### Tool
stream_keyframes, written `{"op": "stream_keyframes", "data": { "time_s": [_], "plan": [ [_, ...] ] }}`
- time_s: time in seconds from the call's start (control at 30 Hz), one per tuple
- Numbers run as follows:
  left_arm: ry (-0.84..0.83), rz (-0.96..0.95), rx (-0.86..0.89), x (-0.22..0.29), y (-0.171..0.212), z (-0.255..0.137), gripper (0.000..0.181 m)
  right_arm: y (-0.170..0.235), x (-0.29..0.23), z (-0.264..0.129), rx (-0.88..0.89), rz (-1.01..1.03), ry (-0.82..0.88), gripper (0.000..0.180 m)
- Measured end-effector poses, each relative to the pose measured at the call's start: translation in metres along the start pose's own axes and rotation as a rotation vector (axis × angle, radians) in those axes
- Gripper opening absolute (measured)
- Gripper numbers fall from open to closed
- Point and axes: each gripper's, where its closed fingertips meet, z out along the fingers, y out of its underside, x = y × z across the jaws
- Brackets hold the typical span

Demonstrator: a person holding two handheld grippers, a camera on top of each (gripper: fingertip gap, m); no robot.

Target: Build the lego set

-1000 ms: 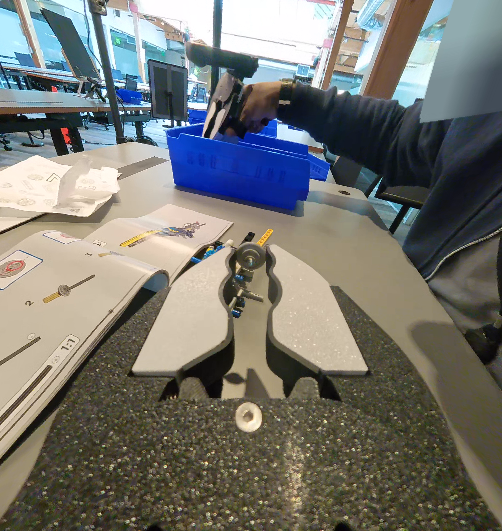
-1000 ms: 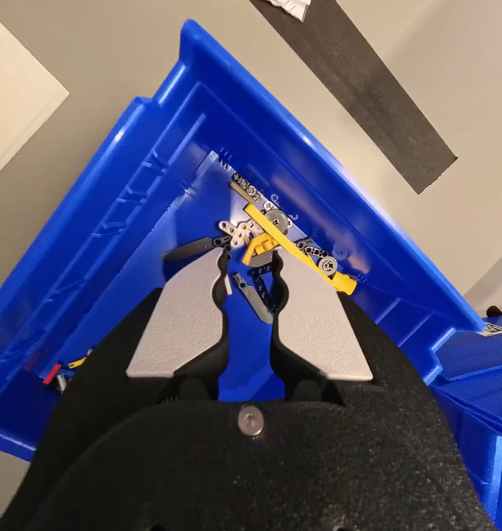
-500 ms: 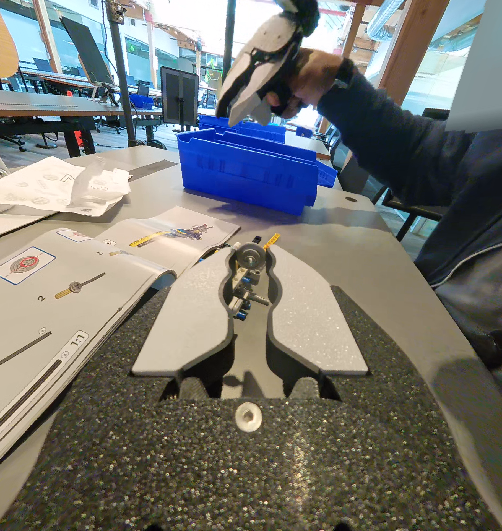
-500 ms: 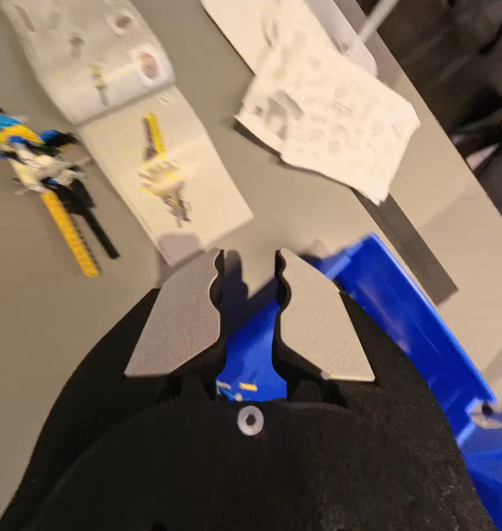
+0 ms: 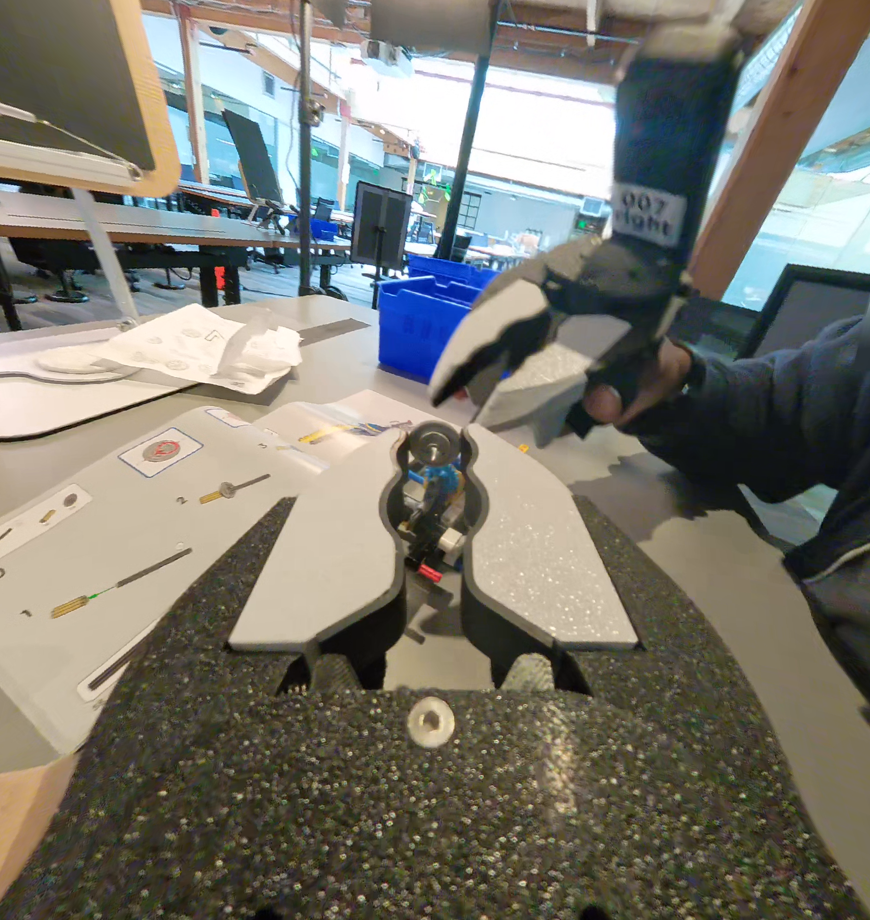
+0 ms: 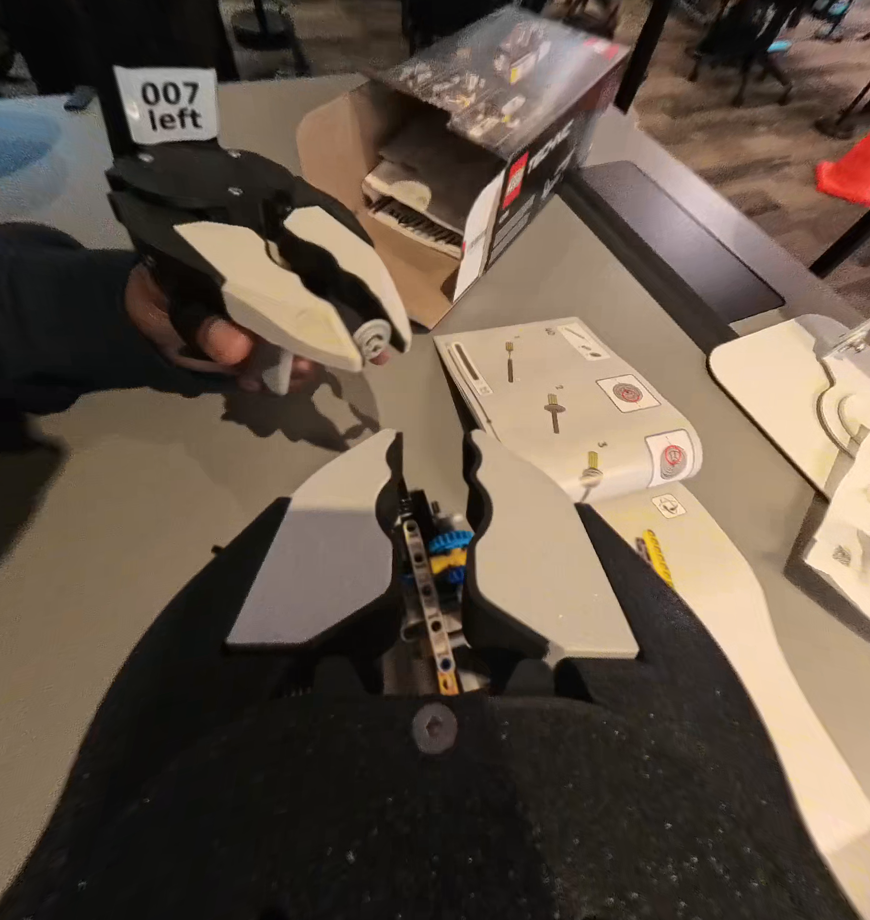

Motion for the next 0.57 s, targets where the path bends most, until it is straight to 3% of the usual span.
{"op": "stream_keyframes", "data": {
  "time_s": [0.2, 0.57],
  "plan": [
    [-0.045, -0.077, 0.047, -0.017, -0.004, -0.008, 0.019, 0.015, -0.039, 0.003, 0.127, 0.132, -0.125, 0.0],
    [-0.055, -0.046, 0.047, -0.015, -0.007, -0.01, 0.019, 0.046, -0.067, 0.005, 0.129, 0.229, -0.232, 0.0]
  ]
}}
